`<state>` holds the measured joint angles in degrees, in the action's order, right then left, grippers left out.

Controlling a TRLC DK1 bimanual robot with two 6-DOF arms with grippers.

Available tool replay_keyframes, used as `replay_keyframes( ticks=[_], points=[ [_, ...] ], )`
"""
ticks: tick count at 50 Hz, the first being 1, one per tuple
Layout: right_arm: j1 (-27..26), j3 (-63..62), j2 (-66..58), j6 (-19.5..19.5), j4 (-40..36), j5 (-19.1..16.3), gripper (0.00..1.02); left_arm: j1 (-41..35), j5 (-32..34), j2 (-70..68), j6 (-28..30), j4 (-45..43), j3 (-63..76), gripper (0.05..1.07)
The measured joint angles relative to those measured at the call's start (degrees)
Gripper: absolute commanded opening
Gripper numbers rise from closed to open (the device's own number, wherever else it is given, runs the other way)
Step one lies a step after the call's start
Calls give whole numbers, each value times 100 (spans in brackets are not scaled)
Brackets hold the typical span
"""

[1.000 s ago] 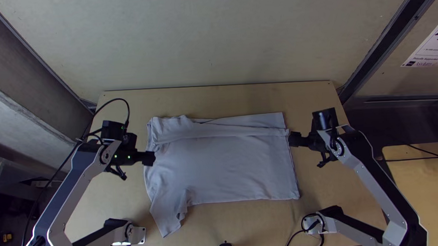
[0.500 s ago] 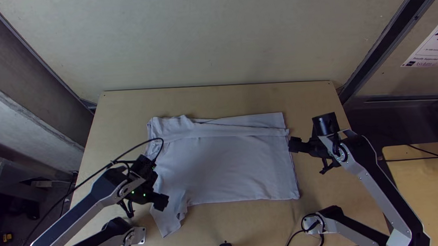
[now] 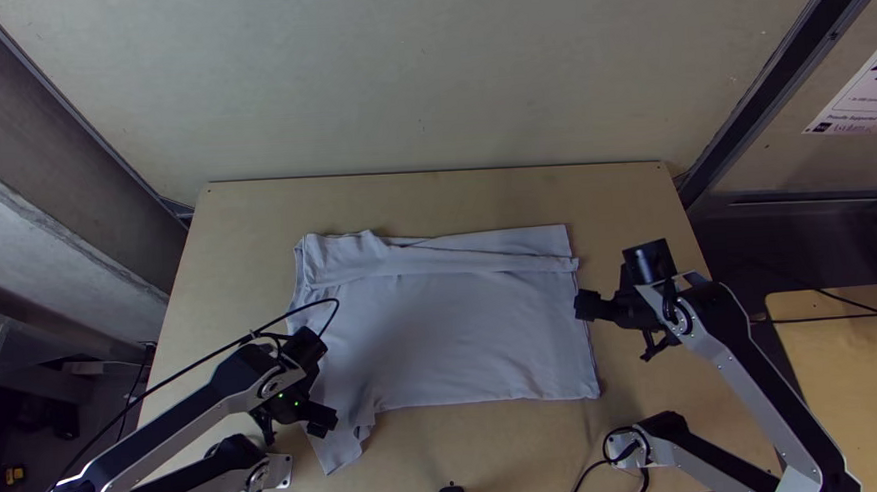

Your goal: Fold the t-shirt

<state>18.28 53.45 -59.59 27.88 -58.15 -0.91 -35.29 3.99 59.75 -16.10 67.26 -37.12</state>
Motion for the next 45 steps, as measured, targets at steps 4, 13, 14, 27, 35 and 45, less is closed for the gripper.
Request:
replay_keyframes(
  ticks=[4, 13, 14, 27, 35, 45],
  points=[
    [0, -133, 9, 0, -144, -199, 92, -2, -2, 140, 4, -87, 7, 80],
    [9, -258, 17, -2, -354, -343, 92, -13, 0, 518, 28, -247, 7, 65],
    [9, -258, 33, -2, -363, -352, 92, -13, 0, 560, 42, -264, 7, 58],
    [103, -365, 17, -72, -901, -619, 92, -13, 4, 750, 136, -498, 7, 8],
    [105, -671, -267, -133, -907, -621, 92, -13, 48, 748, 177, -634, 4, 8],
    [105, -1036, -831, -223, -905, -625, 92, 15, 68, 688, 177, -680, -9, 8]
  ],
)
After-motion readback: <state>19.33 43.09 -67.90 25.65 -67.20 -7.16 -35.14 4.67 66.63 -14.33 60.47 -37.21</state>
